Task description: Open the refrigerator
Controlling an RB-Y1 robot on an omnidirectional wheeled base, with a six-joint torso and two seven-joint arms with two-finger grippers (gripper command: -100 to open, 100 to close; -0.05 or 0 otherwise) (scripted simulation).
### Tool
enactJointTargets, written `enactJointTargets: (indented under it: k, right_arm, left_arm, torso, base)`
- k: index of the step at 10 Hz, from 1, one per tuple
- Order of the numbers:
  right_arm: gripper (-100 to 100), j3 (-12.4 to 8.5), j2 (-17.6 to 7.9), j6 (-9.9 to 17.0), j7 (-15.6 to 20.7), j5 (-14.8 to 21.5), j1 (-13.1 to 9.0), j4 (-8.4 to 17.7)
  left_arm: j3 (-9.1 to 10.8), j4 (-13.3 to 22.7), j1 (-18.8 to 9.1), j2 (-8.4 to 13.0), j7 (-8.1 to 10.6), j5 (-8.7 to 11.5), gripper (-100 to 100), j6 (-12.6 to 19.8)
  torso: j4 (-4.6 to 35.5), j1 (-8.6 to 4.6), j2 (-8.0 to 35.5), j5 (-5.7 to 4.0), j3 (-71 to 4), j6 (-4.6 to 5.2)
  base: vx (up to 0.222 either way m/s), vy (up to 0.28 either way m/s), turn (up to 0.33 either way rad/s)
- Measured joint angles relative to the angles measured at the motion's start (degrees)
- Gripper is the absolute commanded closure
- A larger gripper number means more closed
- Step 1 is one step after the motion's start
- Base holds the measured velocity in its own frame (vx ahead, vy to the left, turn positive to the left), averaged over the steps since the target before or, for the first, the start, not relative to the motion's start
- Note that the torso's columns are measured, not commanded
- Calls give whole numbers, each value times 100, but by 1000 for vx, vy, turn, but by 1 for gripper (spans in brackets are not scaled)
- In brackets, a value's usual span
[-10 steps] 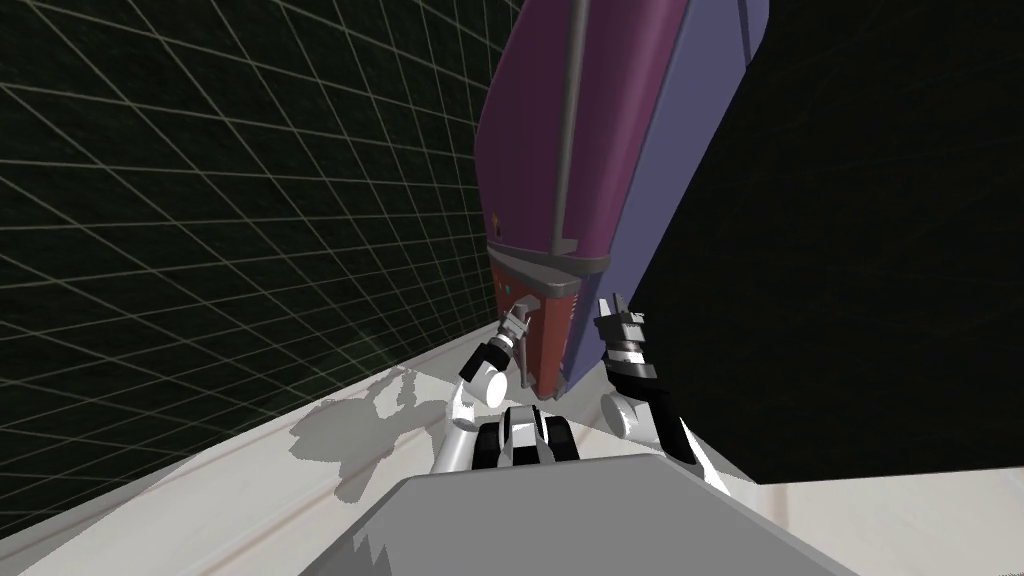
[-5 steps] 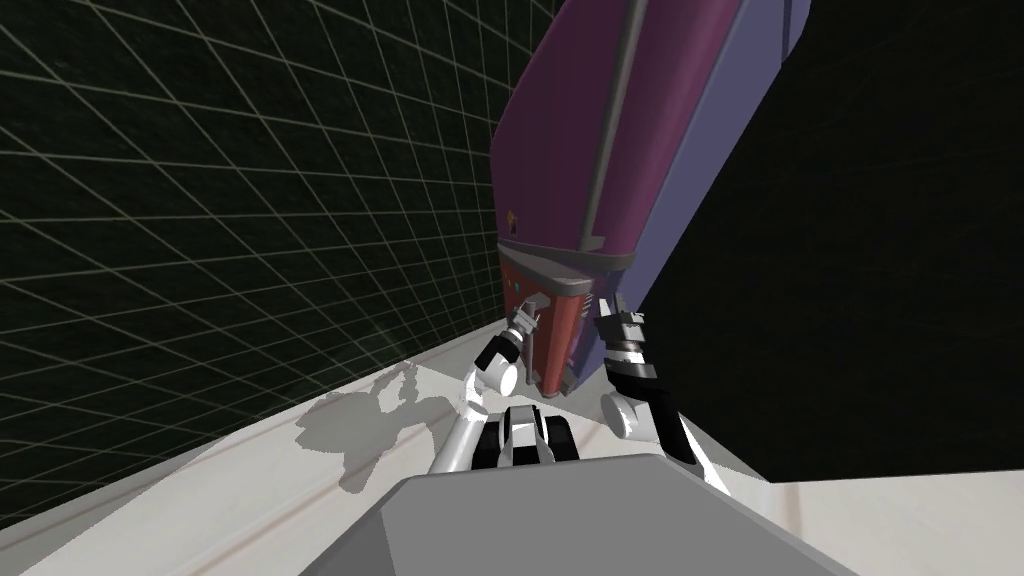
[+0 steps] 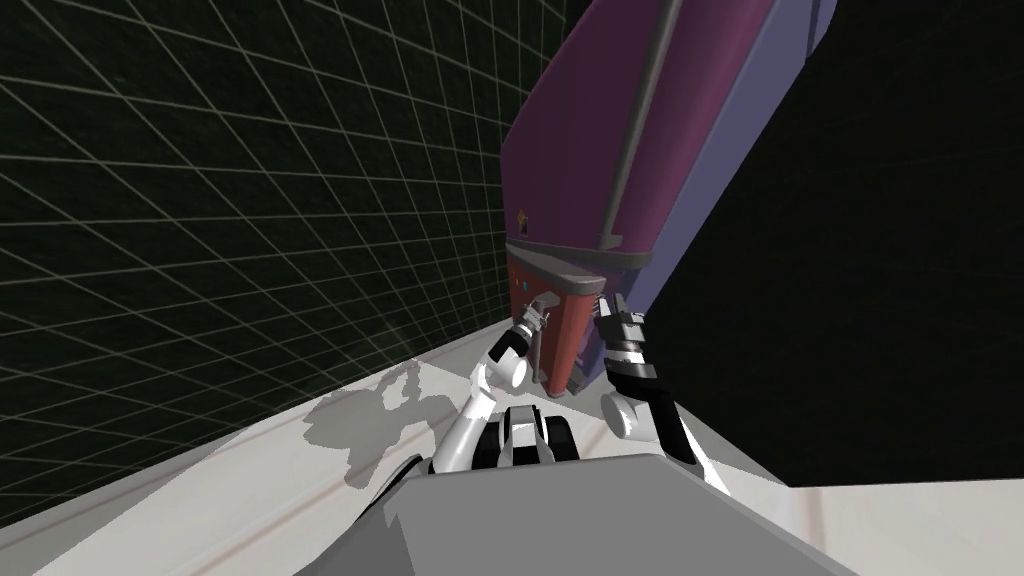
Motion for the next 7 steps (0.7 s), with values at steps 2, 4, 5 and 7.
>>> enactJointTargets:
  k: [2,4,5,7]
  right_arm:
    - [0,0,0,0,0,0,1,-1]
    - [0,0,0,0,0,0,0,0]
    - [0,2,2,0,0,0,0,0]
    - [0,0,0,0,0,0,0,0]
  left_arm:
    - [-158,317,-292,1,276,-154,100,-125]
    - [-272,633,-619,3,628,-349,100,-209]
    - [-279,752,-764,-1,742,-383,100,-187]
    - [-518,1082,-1094,10,1086,-644,100,-393]
  torso:
    - [6,-4,-3,-9,-2,6]
    - [0,-28,18,-10,12,11]
    - [17,-63,18,-14,9,16]
    - [6,17,41,-4,28,10]
  base:
    - [-11,231,117]
    - [-35,116,-10]
    - [-2,173,141]
    - [-27,210,31]
